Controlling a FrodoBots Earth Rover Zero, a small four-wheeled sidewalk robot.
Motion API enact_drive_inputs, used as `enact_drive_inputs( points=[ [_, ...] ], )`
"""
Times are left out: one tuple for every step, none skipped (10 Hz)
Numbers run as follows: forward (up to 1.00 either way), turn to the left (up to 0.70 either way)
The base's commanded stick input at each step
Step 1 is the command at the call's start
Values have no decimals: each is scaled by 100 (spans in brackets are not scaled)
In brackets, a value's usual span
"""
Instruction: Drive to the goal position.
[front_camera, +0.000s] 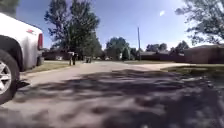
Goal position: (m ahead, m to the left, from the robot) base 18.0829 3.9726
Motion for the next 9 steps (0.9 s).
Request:
enact_drive_inputs(
  points=[
    [100, 0],
    [100, 0],
    [100, 0],
    [100, 0],
    [100, 0],
    [100, 0],
    [100, 0],
    [100, 0],
    [100, 0]
  ],
)
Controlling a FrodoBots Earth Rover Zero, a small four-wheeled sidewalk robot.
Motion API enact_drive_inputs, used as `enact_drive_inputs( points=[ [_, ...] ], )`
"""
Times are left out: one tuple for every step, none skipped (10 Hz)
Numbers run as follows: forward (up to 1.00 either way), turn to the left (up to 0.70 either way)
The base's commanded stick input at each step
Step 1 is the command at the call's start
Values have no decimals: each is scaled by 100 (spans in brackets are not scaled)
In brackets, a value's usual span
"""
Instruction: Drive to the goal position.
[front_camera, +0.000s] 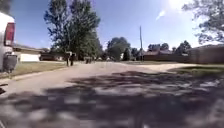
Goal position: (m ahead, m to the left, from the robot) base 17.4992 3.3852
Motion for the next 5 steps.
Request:
enact_drive_inputs(
  points=[
    [100, 0],
    [100, 0],
    [100, 0],
    [100, 0],
    [100, 0]
  ],
)
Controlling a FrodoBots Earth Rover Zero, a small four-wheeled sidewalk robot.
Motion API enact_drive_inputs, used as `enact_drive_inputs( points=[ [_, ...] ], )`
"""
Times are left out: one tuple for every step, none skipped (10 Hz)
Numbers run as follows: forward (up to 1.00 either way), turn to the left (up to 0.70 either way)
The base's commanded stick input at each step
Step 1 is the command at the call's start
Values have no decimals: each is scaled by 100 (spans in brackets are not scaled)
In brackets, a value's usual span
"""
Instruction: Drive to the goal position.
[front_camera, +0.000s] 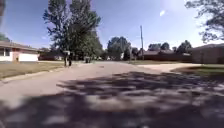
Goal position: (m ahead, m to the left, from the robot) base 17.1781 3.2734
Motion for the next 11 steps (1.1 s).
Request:
enact_drive_inputs(
  points=[
    [100, 0],
    [100, 0],
    [100, 0],
    [100, 0],
    [100, 0],
    [100, 0],
    [100, 0],
    [100, 0],
    [100, 0],
    [100, 0],
    [100, 0]
  ],
)
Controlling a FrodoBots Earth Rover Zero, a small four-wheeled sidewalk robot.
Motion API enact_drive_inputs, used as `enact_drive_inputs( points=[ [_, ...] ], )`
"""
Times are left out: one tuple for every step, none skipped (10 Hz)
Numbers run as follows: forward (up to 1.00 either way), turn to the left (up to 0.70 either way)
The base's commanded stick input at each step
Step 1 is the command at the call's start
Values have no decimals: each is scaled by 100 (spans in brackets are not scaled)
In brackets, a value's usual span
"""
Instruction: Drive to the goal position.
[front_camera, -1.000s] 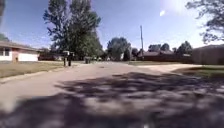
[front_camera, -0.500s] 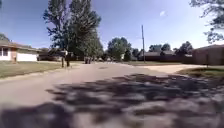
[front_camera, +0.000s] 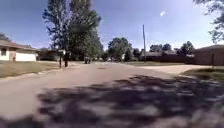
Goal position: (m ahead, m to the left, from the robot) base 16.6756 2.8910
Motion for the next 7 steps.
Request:
enact_drive_inputs(
  points=[
    [100, 0],
    [100, 0],
    [100, 0],
    [100, 0],
    [100, 0],
    [100, 0],
    [100, 0]
  ],
)
